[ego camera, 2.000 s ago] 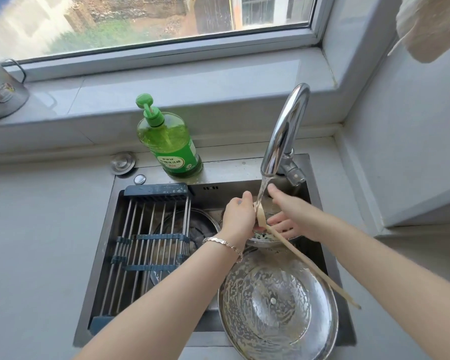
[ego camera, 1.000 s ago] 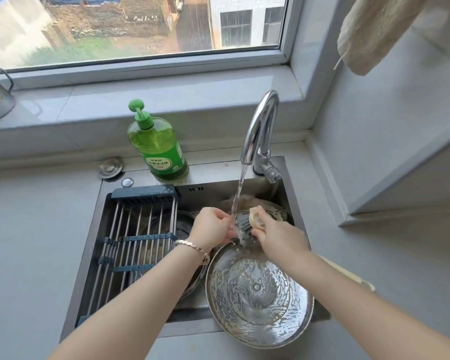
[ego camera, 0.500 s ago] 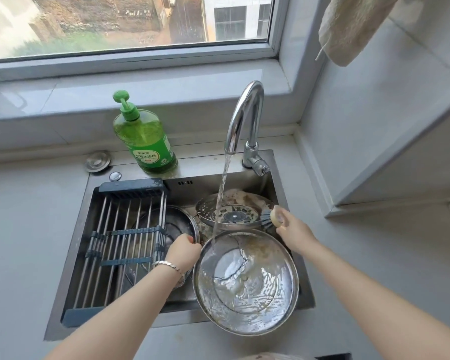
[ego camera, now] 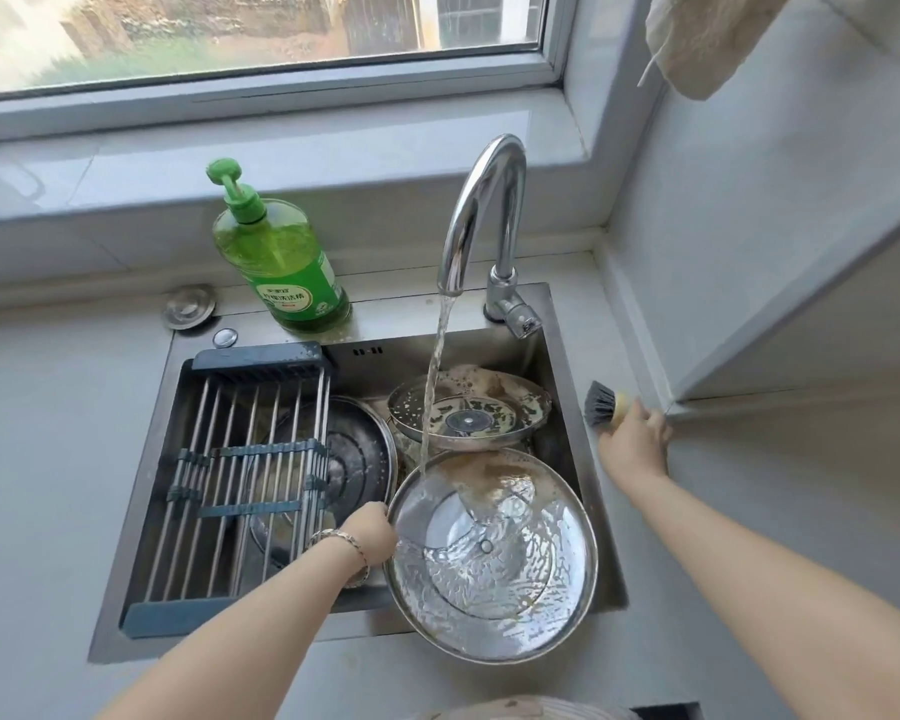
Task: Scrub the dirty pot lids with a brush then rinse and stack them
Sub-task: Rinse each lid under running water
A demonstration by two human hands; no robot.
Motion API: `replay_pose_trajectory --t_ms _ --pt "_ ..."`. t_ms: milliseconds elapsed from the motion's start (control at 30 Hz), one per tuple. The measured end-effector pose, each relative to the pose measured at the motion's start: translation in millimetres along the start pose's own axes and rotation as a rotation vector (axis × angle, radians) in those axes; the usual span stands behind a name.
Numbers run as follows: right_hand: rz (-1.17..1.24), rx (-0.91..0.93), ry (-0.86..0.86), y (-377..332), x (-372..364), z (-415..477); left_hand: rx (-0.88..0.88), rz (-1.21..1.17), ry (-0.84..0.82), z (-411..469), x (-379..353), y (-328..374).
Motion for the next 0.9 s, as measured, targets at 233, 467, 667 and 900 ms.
replay_pose_trajectory --t_ms 233,467,667,900 --pt "-0.149 0.204 0.000 -29.8 1.8 -32.5 -0.115 0.076 0.050 -29.5 59.6 23.1" --pt "-0.187 0.393 -0.130 -77.1 -5.8 -64.3 -0.010 0.317 0.288 -73.2 158.0 29.4" --pt "-0.244 0.535 -0.183 -116.8 -7.3 -91.6 -0.085 0.731 0.692 -117.5 205.1 79.4" --pt "0.022 0.760 -0.182 -153.3 11.0 -120.9 -0.185 0.203 0.679 -108.0 218.6 58.6"
Point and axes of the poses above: each hand's wrist, its own z-axis towards the middle knuckle, its own x-axis out of the back of the hand, y = z × x, the point moved 7 cm from there along z, towards the middle knuckle, and after that the axes turned 11 degrees about -z, right-handed, at the moved point
